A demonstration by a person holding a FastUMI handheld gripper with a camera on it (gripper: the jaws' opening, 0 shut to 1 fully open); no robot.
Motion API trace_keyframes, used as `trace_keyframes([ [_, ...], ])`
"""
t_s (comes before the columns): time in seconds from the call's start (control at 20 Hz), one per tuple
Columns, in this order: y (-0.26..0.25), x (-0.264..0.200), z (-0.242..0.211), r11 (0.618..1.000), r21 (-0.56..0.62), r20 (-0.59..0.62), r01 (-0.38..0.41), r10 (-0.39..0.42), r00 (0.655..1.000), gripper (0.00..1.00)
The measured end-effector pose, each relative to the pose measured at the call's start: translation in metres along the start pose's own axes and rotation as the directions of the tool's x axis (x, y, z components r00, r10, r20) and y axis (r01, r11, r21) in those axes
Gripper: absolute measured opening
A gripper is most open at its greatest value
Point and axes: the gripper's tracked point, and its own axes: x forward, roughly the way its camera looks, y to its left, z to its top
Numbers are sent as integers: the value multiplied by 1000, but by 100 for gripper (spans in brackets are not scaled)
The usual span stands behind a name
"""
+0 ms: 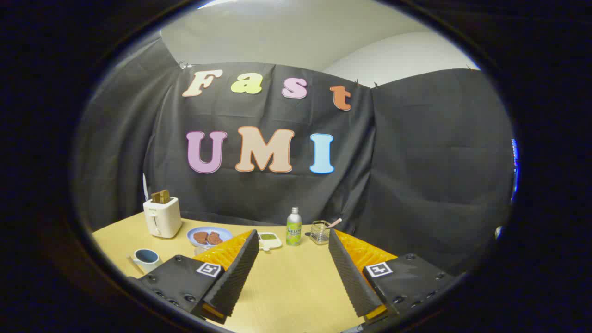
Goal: Take the bottle from table, then pour the juice into the cup, finally place the bottle on the coaster
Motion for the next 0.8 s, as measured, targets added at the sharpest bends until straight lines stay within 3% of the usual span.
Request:
trace_keyframes([
  [0.5,24,-10,-8,997,7,-14,-70,71,997,97],
  [0.8,24,-12,-9,997,34,-9,-72,72,997,97],
])
